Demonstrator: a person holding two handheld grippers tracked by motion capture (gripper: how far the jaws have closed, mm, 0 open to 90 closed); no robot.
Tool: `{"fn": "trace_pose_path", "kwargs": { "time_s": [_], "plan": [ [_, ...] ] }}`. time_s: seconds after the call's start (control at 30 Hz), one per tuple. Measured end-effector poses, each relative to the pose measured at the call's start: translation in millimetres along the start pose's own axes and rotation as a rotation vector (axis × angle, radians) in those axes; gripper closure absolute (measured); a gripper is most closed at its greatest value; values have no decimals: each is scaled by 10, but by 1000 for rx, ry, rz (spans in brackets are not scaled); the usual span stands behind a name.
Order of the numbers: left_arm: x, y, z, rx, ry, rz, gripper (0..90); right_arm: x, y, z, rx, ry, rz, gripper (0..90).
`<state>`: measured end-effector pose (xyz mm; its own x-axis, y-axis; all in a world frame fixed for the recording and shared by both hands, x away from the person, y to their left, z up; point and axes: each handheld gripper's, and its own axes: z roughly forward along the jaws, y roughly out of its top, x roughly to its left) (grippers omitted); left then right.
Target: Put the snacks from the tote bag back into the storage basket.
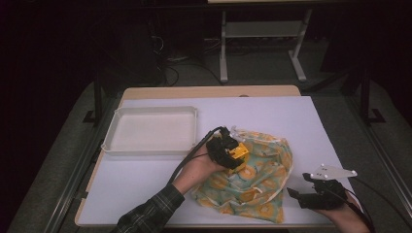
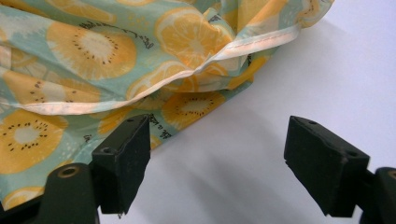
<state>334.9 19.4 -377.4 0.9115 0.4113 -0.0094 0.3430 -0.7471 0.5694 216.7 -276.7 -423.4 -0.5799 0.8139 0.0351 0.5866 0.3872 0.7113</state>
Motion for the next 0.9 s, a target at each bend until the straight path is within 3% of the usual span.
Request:
{"fn": "trace_pose_path", "kwargs": {
  "time_s": [0.47, 0.83, 0.9],
  "plan": [
    [-9, 13, -59, -25, -13, 10, 532, -2, 1, 6, 4, 4, -4, 222],
    [2, 62, -290, -70, -43, 24, 532, 1, 0, 19, 10, 8, -3, 222],
    [-3, 64, -327, -84, -54, 9, 532, 1, -1, 24, 13, 10, -5, 222]
  ]
}}
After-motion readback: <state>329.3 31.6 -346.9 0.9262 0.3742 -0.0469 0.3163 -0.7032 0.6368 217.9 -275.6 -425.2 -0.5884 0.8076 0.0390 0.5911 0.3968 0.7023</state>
